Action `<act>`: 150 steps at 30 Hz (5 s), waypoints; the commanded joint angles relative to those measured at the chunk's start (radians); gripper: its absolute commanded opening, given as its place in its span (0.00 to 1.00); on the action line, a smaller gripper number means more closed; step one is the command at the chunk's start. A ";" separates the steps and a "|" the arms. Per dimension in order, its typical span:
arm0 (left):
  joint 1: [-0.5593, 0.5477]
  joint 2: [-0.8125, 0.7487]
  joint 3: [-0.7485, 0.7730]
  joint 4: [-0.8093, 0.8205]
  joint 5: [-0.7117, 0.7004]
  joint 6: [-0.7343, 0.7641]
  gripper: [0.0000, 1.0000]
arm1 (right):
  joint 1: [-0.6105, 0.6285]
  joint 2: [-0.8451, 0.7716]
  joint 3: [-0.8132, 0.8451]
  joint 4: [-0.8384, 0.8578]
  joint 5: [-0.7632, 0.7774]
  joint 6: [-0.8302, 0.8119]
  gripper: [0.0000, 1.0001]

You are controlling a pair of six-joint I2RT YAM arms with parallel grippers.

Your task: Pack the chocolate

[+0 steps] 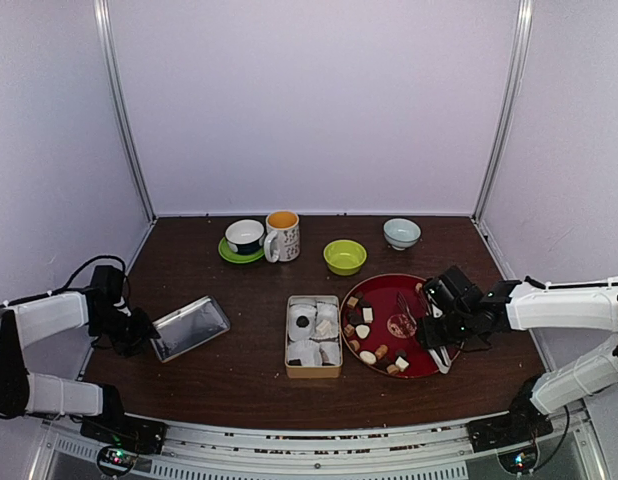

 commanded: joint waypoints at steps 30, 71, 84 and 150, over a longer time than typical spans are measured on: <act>-0.090 0.107 0.155 -0.096 -0.172 -0.032 0.00 | -0.001 -0.173 0.048 0.030 -0.015 -0.053 0.75; -0.311 -0.194 0.109 0.682 0.304 0.188 0.00 | 0.162 -0.232 0.278 0.276 -0.397 -0.119 0.96; -0.424 -0.100 0.130 0.771 0.188 0.239 0.00 | 0.235 -0.016 0.430 0.392 -0.619 -0.088 0.74; -0.522 -0.183 0.186 0.629 0.153 0.227 0.53 | 0.232 0.109 0.561 0.193 -0.271 -0.329 0.00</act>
